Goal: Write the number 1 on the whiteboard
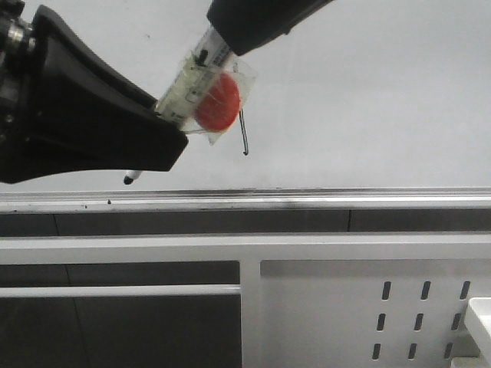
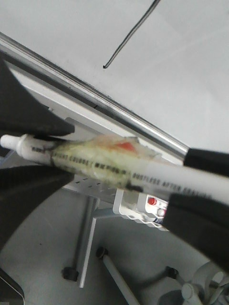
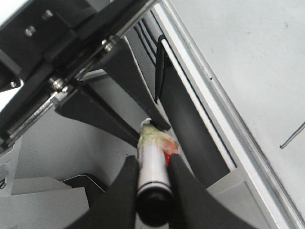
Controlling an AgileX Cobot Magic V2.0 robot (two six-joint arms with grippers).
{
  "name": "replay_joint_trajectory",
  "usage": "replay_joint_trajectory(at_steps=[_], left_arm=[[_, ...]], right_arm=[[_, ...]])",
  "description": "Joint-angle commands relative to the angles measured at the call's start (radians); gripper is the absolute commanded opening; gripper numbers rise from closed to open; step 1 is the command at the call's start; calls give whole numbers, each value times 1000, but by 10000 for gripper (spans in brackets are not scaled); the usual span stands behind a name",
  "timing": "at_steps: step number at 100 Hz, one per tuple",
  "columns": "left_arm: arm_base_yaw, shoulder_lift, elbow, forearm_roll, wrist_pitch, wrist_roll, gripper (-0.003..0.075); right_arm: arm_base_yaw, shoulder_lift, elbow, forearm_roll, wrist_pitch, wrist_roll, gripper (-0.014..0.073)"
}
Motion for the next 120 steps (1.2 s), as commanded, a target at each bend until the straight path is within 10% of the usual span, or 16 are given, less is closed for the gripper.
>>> replay_joint_trajectory(at_steps=[1,36,63,120], left_arm=[[2,-13,-36,-30,7,-18,-20],[2,-13,-36,-30,11,-18,-20],[2,-13,-36,-30,19,-32,-20],[2,-13,27,-5,434,-672,-20]], right_arm=[[2,-14,-33,10,-48,-12,-71],[2,-14,-33,29,-61,-8,-43],[2,-14,-33,27,-130,-8,500],[-101,-84,-33,15,-164,-8,367]])
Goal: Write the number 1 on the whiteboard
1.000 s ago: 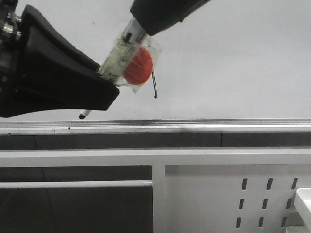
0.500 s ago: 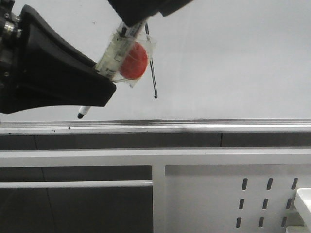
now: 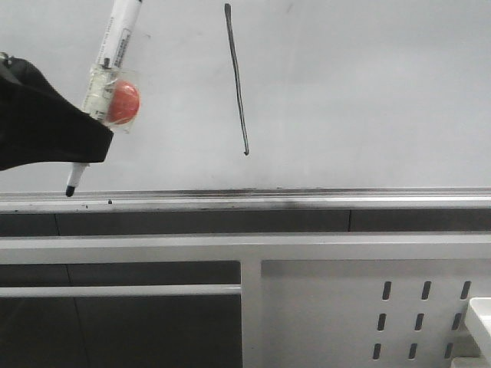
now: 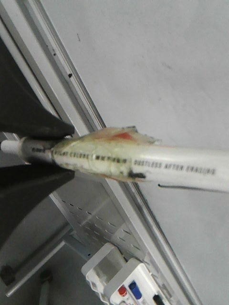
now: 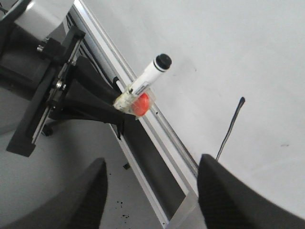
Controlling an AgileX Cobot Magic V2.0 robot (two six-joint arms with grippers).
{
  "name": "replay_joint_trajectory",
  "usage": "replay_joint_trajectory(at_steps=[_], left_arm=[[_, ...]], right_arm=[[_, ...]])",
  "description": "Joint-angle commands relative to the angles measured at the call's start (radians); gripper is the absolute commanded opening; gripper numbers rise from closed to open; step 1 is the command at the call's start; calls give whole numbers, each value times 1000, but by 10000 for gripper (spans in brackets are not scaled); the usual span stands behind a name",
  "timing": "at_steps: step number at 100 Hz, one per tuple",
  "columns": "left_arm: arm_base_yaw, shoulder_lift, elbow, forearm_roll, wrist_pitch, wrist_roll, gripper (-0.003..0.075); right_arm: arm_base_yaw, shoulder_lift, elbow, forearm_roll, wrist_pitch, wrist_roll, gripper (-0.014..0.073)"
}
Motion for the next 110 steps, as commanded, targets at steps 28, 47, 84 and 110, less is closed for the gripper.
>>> replay_joint_trajectory(at_steps=[28,47,84,110], left_arm=[[2,27,-20,118,207,-255,-20],[2,116,-45,157,236,-315,-20],[2,232,-157,201,288,-315,-20],[2,250,-173,201,284,-315,-20]], right_arm=[[-8,-18,-32,5,-70,-8,367],[-8,-14,-32,5,-85,-8,367],[-8,-14,-32,4,-85,-8,367],[-8,-14,-32,4,-85,-8,367]])
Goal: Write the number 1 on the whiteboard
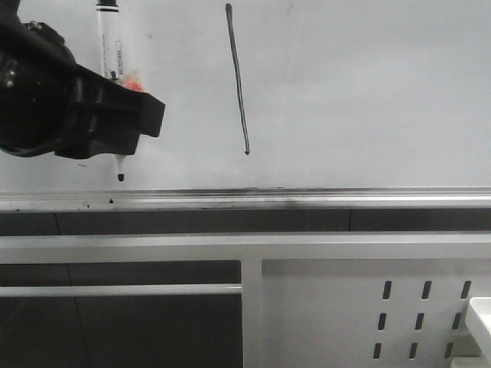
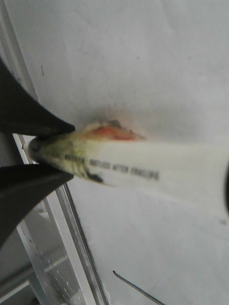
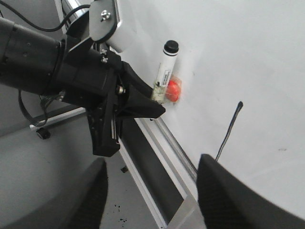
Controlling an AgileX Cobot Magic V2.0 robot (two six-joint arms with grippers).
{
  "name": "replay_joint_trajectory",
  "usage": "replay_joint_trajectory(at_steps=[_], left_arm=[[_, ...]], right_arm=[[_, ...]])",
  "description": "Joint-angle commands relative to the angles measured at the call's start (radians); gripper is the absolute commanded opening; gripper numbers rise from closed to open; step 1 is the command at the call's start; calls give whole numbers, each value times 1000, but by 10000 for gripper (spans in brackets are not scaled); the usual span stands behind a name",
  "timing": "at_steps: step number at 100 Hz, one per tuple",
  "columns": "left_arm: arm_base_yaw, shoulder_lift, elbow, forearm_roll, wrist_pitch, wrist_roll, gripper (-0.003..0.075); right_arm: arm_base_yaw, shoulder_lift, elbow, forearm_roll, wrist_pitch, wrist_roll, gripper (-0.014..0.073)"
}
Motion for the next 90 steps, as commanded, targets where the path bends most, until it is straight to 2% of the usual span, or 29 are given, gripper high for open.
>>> replay_joint_trajectory(at_steps=[1,17,46,73,90], left_arm=[[2,-18,-40,21,78,-17,-20],[2,-18,-40,21,68,-17,-20],[2,-49,-42,21,-85,-43,-20],[7,-49,-42,21,-38,-43,-20],[54,-49,-44,21,-36,-48,-20]], right_arm=[[-6,-14,-32,6,-68,-8,367],[-6,-14,-32,6,-68,-8,367],[-6,-14,-32,4,-68,-8,367],[-6,-9,-32,4,-68,-8,367],[-6,-9,-30,4,-68,-8,367]])
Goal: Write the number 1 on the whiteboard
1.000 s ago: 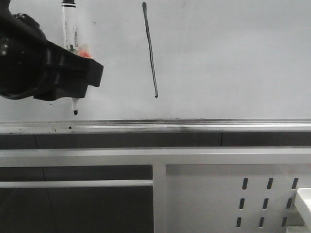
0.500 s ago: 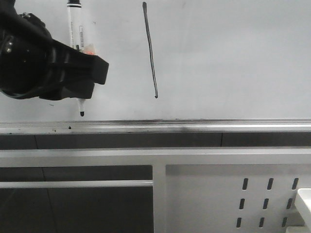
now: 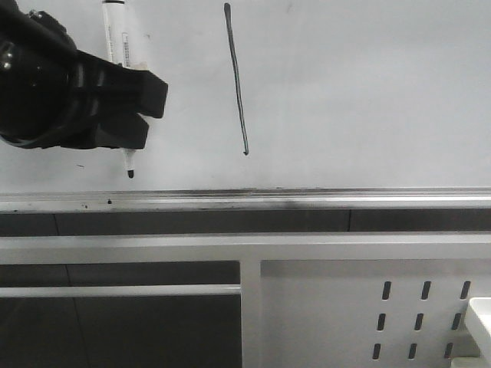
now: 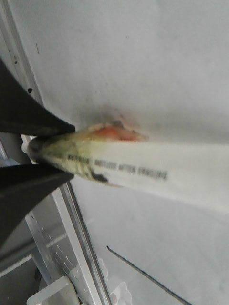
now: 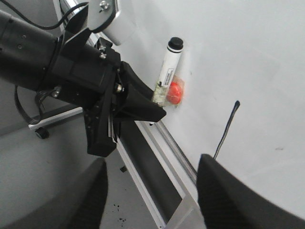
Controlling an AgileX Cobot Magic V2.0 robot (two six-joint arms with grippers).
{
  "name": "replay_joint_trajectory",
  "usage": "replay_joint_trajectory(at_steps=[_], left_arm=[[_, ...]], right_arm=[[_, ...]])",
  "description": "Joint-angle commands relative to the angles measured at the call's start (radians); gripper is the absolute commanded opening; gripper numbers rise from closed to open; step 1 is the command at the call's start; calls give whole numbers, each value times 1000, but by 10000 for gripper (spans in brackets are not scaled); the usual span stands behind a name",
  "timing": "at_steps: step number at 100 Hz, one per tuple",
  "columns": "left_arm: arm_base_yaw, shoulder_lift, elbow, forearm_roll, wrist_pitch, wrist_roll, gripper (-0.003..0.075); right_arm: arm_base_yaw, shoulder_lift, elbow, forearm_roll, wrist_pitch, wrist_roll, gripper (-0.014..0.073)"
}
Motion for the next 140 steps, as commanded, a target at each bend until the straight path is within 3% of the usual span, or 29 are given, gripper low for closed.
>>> replay_joint_trajectory(at_steps=[1,44,54,66,76,103,110,117,132,140], left_arm=[[22,-31,-32,15,61,-22,-20],[38,-31,-32,15,33,-62,-11],[38,-31,-32,15,13,-62,75],[38,-31,-32,15,13,-62,269],[38,-31,-32,15,13,-62,377],[38,-73,-32,15,-65,-58,400],[38,-104,-32,15,-106,-16,400],[38,-141,-32,15,-135,18,400],[38,-222,-24,15,-207,24,400],[38,-260,-6,15,-263,24,394]], right_arm=[[-6,-11,-30,6,-66,-8,367],[-6,-9,-30,6,-66,-8,367],[-6,-9,-30,6,-66,-8,367],[-6,-9,-30,6,-64,-8,367],[-6,-9,-30,6,-58,-8,367],[-6,-12,-30,2,-26,-8,365],[-6,-25,-30,-4,-13,-8,331],[-6,-56,-20,-9,-14,-8,244],[-6,-171,57,-19,-13,-6,-76],[-6,-244,115,-19,-13,-1,-68]])
